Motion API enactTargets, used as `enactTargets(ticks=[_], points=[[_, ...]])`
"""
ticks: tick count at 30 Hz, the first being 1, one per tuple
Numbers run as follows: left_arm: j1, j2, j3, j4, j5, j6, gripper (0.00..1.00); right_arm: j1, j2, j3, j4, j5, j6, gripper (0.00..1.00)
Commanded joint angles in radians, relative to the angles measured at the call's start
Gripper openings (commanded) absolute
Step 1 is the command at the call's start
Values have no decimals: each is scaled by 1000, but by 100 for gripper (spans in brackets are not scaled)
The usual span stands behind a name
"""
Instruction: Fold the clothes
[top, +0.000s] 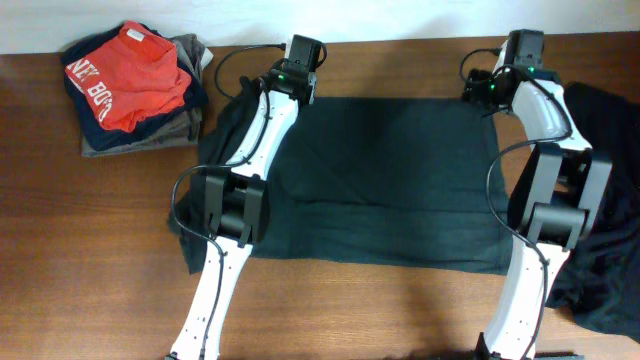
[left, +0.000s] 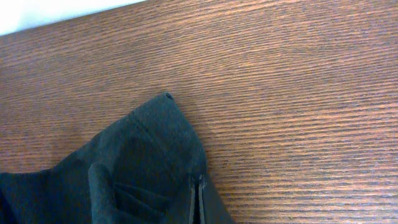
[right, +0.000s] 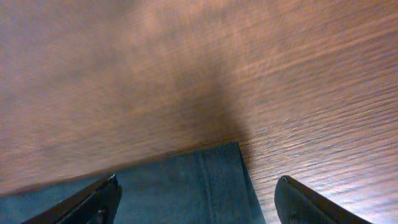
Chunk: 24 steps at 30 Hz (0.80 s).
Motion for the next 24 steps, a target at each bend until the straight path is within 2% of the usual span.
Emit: enactTargets(ticks=[1,8,11,15,16,17,18,24], points=[[3,33,5,-21,-2,-25,1,-5,35,21,-2,8,-10,84],[3,33,5,-21,2,-25,1,-5,55,21,13,9,-10,84],[3,33,5,-21,2,-57,1,-4,57,21,9,9,-10,79],[3,33,5,-21,2,-62,1,-4,64,21,5,9,-10,67],[3,33,5,-21,2,-62,1,-4,66,21,0,9,-10,58],[3,33,5,-21,2,-62,1,-4,68,21,-4,13,-10,42],[3,33,5,-21,2,-61,1,-3,72,21,-7,22,-10,37],[3,33,5,-21,2,-62,1,-4,81,21,-31,115,-10,31]])
